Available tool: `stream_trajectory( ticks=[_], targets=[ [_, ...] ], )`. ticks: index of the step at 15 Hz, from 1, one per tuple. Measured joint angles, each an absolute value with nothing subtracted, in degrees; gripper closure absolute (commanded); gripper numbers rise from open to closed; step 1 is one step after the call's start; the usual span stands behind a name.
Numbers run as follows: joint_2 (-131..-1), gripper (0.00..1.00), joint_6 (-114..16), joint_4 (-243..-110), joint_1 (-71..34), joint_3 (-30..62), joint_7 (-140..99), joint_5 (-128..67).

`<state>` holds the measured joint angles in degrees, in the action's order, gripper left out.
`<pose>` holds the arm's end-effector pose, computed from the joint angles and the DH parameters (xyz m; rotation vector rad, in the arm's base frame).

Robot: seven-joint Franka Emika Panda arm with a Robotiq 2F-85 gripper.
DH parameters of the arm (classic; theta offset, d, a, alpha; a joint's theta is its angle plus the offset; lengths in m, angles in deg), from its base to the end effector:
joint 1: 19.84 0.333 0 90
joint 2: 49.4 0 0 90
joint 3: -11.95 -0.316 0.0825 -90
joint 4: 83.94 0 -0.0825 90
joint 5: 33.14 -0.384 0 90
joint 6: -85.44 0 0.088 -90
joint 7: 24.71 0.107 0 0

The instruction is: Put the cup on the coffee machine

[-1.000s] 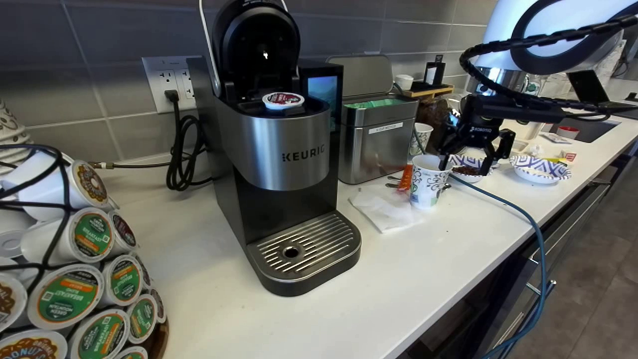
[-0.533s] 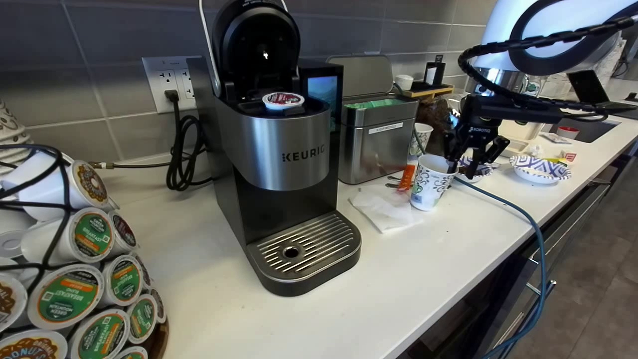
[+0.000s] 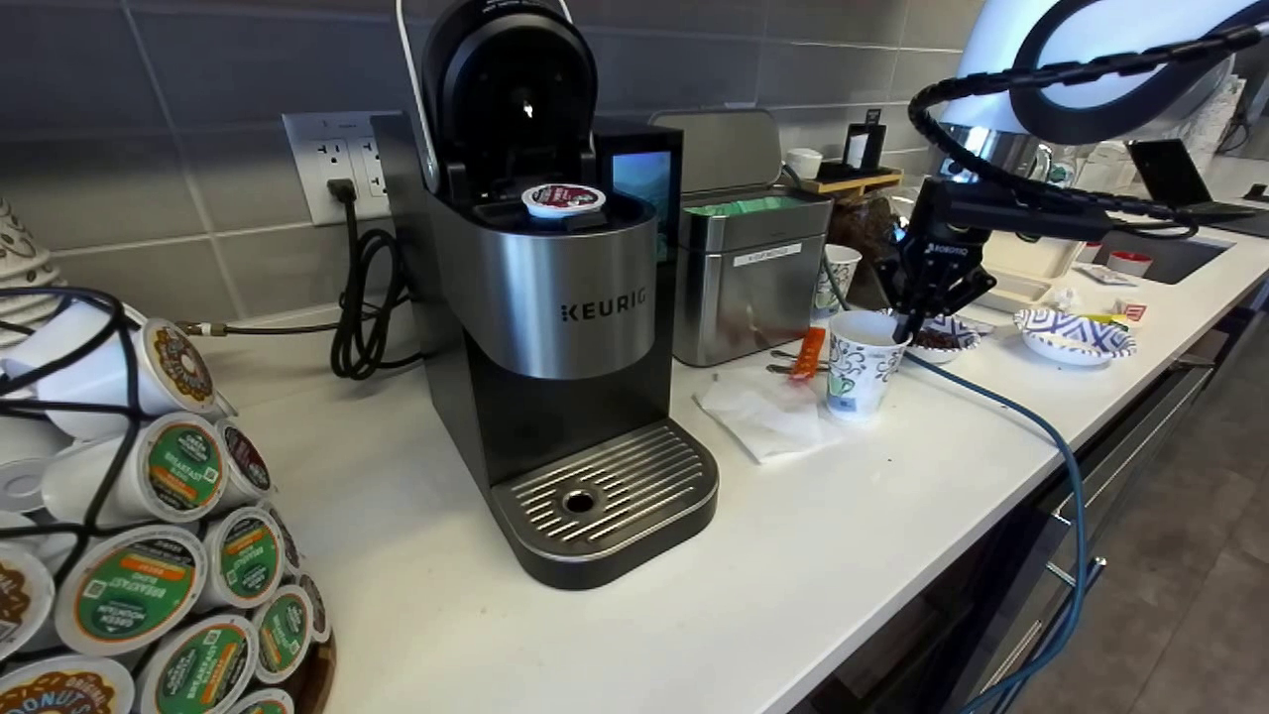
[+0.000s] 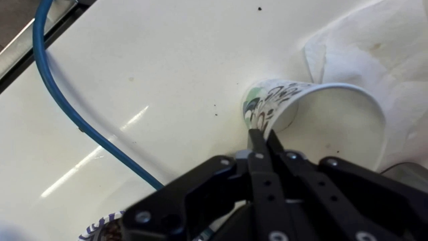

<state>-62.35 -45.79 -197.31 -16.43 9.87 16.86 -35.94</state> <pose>0.6035 0.0583 0.3625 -2.8975 0.9951 -0.0922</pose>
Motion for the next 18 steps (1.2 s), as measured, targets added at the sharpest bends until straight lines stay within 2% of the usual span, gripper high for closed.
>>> stream_trajectory(
  ticks=[9, 18],
  targets=[
    [-55.9, 0.99, -45.6, -197.5, -15.2, 9.1, 11.7, -35.9],
    [-49.3, 0.99, -40.0, -199.0, -12.9, 4.7, -4.1, -37.1]
  ],
)
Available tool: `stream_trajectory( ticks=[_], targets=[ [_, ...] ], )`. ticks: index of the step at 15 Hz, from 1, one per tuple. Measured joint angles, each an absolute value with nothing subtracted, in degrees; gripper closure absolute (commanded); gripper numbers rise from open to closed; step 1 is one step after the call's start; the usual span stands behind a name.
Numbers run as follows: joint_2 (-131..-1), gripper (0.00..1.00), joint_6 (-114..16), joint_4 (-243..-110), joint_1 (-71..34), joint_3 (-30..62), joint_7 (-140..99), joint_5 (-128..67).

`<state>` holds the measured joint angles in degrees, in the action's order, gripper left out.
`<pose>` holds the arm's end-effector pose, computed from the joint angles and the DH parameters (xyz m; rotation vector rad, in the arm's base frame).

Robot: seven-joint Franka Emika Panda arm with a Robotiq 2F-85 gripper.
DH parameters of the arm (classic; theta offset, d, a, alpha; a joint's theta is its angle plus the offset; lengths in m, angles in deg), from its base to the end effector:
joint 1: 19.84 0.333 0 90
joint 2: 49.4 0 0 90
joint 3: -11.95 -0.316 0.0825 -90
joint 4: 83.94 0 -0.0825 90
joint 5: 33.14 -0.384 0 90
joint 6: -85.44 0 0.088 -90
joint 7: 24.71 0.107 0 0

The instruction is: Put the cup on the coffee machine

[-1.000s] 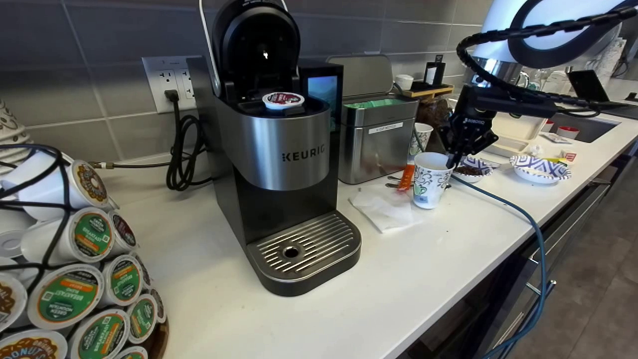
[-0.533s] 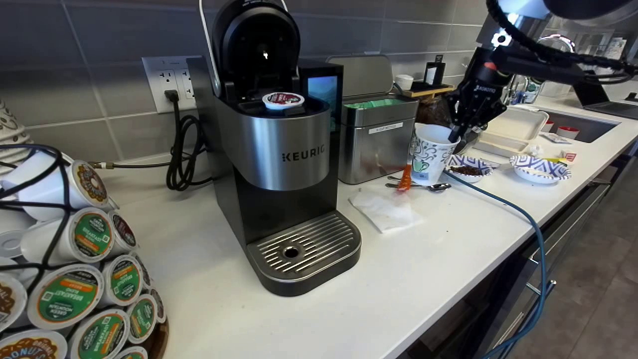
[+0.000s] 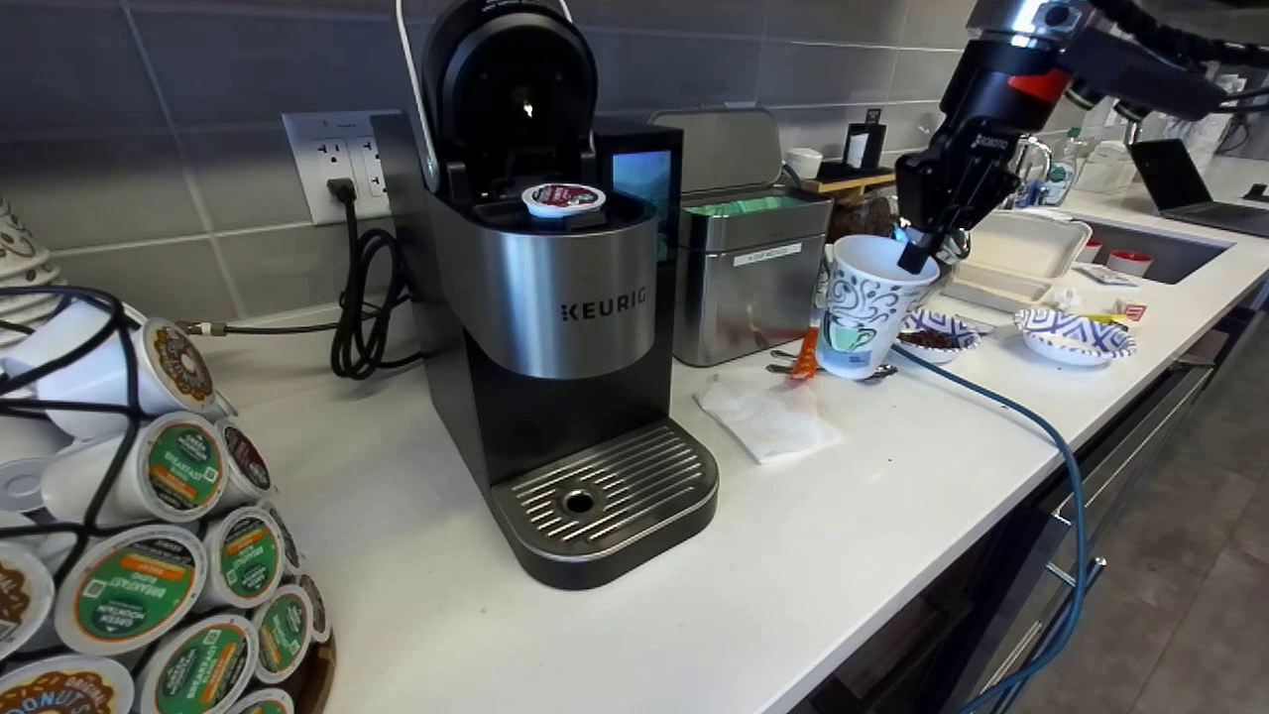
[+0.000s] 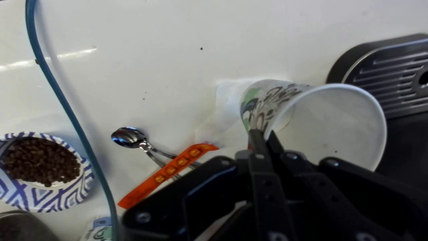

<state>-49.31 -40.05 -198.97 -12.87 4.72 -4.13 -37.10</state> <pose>0.5531 0.1425 0.4730 -3.0123 0.2207 -0.2391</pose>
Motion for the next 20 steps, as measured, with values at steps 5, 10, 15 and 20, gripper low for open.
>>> stream_trajectory(
  ticks=[5, 10, 15, 20],
  targets=[
    [-49.5, 0.96, -37.4, -197.5, -11.3, 3.0, -7.5, -36.9],
    [-50.0, 0.99, -40.7, -197.5, -11.5, 3.2, -8.6, -36.9],
    [-56.9, 0.99, -55.1, -194.8, -10.2, 1.3, -16.8, -40.7],
    [-64.8, 0.99, -54.8, -188.7, -10.3, -1.9, -29.4, -50.4]
  ],
)
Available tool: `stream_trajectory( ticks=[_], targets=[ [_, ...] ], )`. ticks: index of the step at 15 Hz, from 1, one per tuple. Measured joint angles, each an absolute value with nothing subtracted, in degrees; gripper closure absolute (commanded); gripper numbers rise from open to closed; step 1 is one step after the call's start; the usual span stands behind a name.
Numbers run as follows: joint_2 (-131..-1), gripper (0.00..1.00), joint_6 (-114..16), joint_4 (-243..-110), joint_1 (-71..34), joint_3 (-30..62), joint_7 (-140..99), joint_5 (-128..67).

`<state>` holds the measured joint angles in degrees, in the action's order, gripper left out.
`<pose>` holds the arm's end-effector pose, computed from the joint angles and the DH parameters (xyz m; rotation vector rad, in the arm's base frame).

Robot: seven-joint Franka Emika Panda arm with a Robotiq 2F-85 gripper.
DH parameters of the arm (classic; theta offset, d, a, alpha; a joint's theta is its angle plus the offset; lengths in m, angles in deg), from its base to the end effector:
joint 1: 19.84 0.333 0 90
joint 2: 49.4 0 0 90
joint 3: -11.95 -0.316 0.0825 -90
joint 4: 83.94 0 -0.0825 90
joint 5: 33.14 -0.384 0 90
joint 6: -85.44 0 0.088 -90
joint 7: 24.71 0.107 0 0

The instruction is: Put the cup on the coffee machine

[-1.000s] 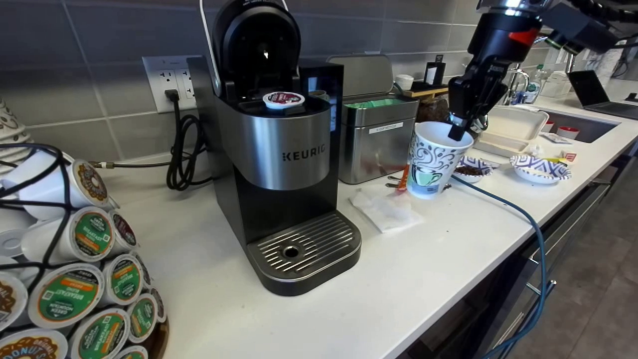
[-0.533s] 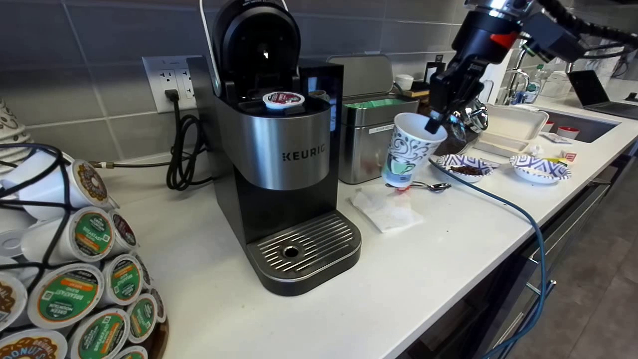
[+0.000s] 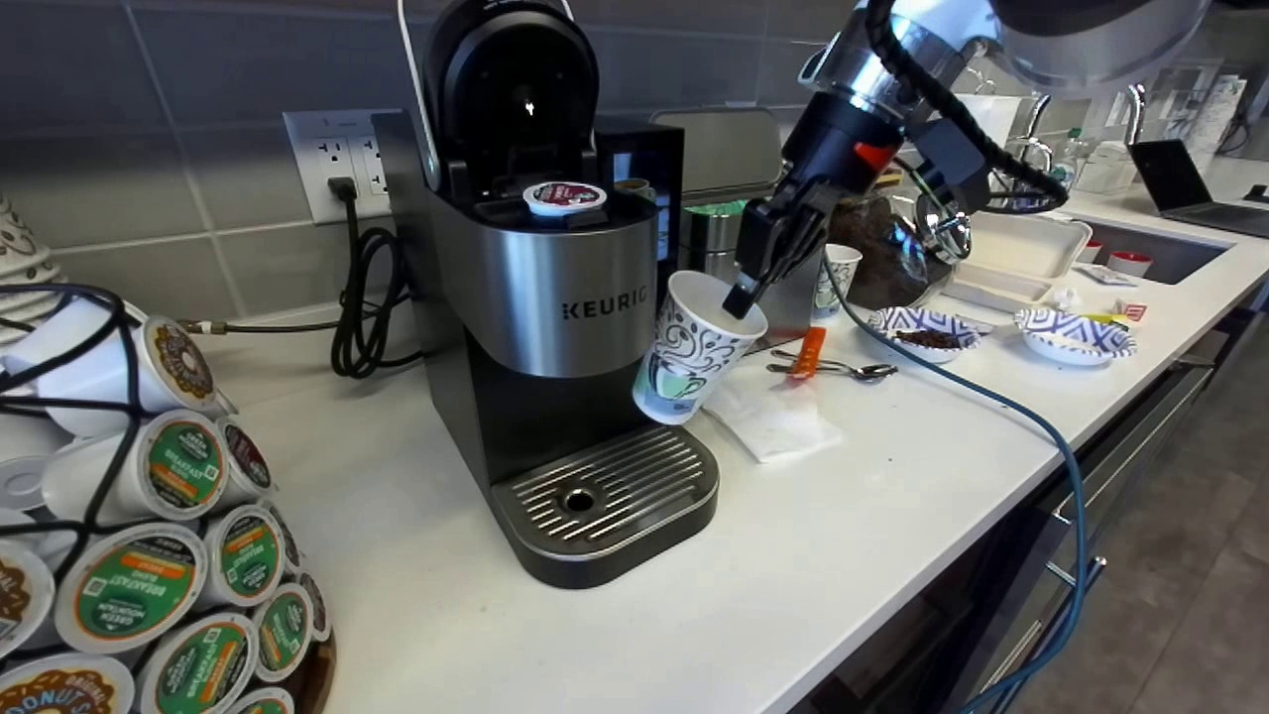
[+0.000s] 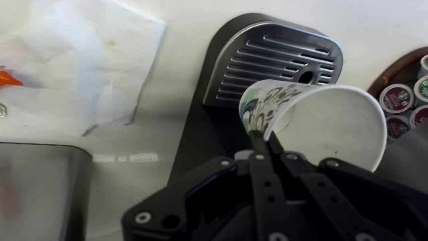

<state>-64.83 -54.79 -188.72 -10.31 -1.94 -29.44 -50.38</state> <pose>0.6060 0.2501 0.4281 -2.7402 -0.3768 -0.4177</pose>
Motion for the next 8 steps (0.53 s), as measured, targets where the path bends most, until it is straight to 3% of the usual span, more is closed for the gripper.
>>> stream_trajectory(
  ticks=[8],
  targets=[
    [-70.8, 0.99, -41.0, -179.5, -10.2, -2.5, -31.0, -49.8]
  ],
)
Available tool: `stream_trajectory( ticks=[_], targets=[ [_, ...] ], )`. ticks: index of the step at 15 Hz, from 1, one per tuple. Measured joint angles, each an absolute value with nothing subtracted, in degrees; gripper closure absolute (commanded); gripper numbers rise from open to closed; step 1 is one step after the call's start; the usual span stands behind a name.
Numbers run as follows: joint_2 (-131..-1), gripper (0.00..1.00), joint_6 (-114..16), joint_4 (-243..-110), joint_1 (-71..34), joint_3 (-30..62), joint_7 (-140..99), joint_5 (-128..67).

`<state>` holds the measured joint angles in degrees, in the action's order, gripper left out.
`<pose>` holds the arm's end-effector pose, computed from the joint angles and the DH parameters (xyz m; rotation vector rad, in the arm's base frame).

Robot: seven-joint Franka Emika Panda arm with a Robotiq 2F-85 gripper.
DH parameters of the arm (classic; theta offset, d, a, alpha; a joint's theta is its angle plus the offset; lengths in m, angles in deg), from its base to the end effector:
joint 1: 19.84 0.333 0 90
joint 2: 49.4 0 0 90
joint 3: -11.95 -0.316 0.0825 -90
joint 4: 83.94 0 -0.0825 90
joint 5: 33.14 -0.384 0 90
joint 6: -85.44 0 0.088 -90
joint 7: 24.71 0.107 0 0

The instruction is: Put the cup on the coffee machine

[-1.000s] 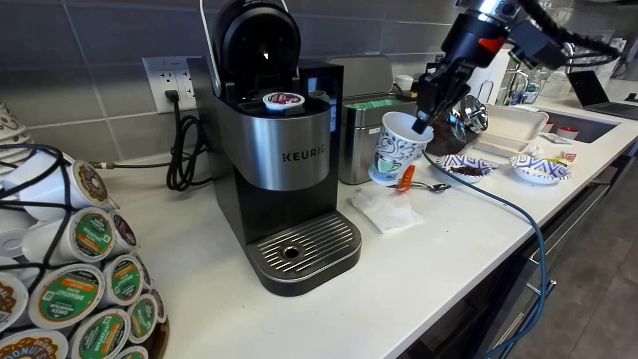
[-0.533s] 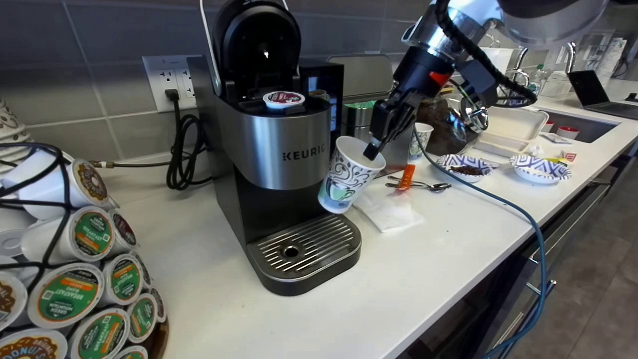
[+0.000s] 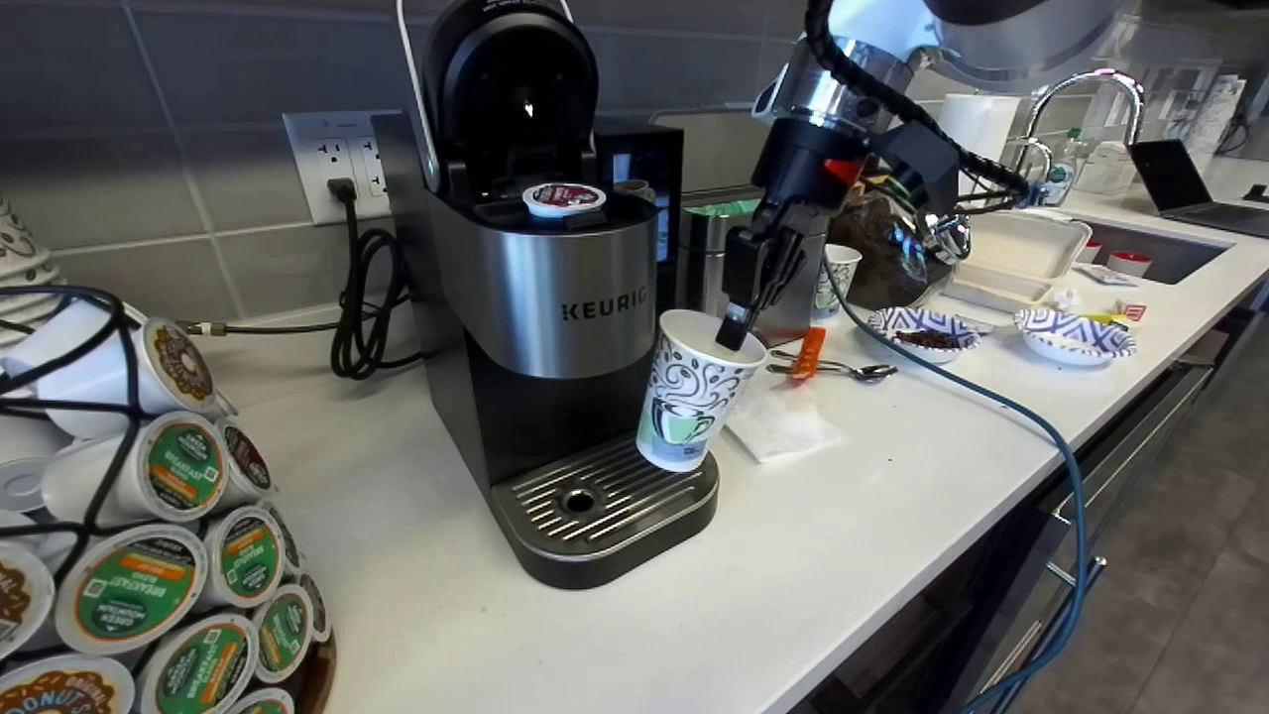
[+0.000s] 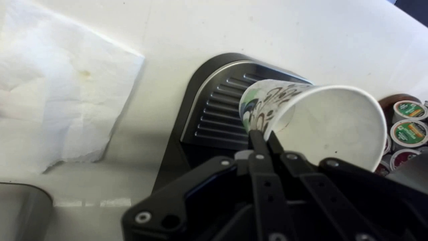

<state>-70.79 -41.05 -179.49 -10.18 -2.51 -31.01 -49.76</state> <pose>0.6207 0.2679 0.4149 -2.7343 -0.4872 -0.1657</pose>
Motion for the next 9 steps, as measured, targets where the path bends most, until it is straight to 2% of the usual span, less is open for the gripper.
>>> stream_trajectory(
  ticks=[9],
  targets=[
    [-73.1, 0.99, -34.6, -173.4, -7.2, -1.3, -24.4, -43.4]
  ],
)
